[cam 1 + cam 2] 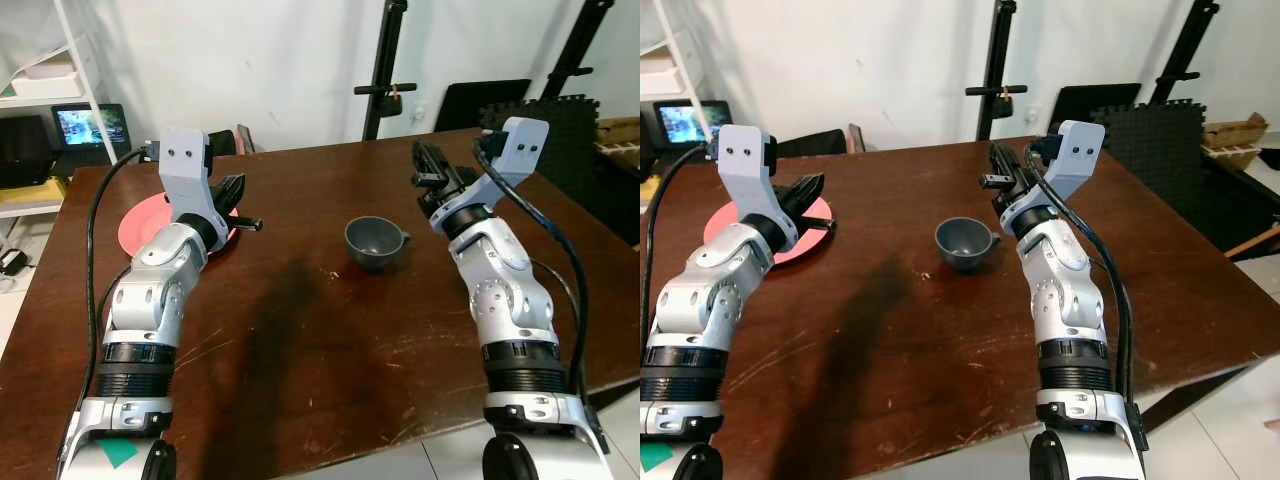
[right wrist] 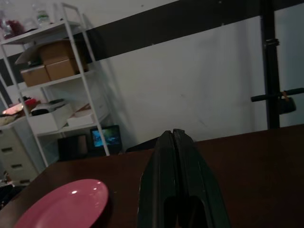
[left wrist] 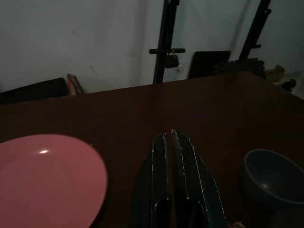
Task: Setting the table
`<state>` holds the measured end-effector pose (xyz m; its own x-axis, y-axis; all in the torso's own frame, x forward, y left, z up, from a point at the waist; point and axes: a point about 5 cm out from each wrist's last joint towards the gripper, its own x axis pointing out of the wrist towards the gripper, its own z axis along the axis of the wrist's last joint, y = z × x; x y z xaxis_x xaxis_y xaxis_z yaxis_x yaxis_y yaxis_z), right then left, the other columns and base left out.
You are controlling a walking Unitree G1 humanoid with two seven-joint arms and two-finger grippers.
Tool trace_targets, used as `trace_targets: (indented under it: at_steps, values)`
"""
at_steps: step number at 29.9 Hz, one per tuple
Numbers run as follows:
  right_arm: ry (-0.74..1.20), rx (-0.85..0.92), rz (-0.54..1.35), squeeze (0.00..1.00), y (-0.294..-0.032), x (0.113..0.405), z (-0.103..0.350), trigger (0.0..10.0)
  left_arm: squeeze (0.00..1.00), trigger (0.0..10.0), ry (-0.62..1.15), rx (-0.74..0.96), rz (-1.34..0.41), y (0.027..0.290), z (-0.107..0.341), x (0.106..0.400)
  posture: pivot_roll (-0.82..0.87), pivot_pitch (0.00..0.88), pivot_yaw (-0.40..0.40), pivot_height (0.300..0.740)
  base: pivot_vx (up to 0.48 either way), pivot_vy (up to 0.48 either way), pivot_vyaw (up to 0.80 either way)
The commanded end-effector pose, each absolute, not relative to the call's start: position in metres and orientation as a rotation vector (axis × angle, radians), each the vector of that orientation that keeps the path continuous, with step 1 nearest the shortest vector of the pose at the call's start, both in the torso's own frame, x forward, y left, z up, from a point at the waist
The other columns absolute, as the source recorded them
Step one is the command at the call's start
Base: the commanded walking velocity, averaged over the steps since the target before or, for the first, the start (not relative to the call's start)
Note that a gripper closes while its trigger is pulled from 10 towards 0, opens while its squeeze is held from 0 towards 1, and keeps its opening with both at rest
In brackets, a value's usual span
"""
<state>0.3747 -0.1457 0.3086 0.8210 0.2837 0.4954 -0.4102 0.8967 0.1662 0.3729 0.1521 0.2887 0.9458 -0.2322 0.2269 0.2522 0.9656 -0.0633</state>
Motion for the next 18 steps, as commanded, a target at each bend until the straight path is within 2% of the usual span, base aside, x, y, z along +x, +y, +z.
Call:
trace_targets:
  at_steps: [1, 5, 7, 8, 10, 11, 13, 18]
  values:
    - [-0.473, 0.274, 0.379, 0.0, -0.144, 0.376, 0.306, 10.0, 0.0, 10.0, -0.195, -0.095, -0.242, 0.156, 0.285, 0.373, 0.02, 0.148, 0.028, 0.74, 0.0, 0.0, 0.0]
    - [-0.467, 0.275, 0.379, 0.0, -0.144, 0.376, 0.305, 10.0, 0.0, 10.0, -0.184, -0.09, -0.272, 0.154, 0.285, 0.373, 0.02, 0.151, 0.027, 0.74, 0.0, 0.0, 0.0]
    - [-0.444, 0.286, 0.381, 0.0, -0.146, 0.378, 0.303, 10.0, 0.0, 10.0, -0.15, -0.082, -0.399, 0.152, 0.284, 0.369, 0.02, 0.155, 0.024, 0.74, 0.0, 0.0, 0.0]
    - [-0.444, 0.286, 0.381, 0.0, -0.146, 0.378, 0.303, 10.0, 0.0, 10.0, -0.15, -0.082, -0.399, 0.152, 0.284, 0.369, 0.02, 0.155, 0.024, 0.74, 0.0, 0.0, 0.0]
    - [-0.424, 0.295, 0.386, 0.0, -0.146, 0.379, 0.3, 10.0, 0.0, 10.0, -0.093, 0.046, -0.424, 0.163, 0.278, 0.373, 0.02, 0.162, 0.025, 0.74, 0.0, 0.0, 0.0]
    - [-0.424, 0.295, 0.386, 0.0, -0.146, 0.379, 0.3, 10.0, 0.0, 10.0, -0.093, 0.046, -0.424, 0.163, 0.278, 0.373, 0.02, 0.162, 0.025, 0.74, 0.0, 0.0, 0.0]
    - [-0.424, 0.307, 0.402, 0.0, -0.144, 0.379, 0.303, 10.0, 0.0, 10.0, -0.006, 0.255, -0.329, 0.181, 0.268, 0.388, 0.03, 0.176, 0.025, 0.74, 0.0, 0.0, 0.0]
    - [-0.434, 0.317, 0.423, 0.0, -0.142, 0.379, 0.31, 10.0, 0.0, 10.0, 0.062, 0.353, -0.283, 0.19, 0.262, 0.402, 0.03, 0.199, 0.032, 0.74, 0.0, 0.0, 0.0]
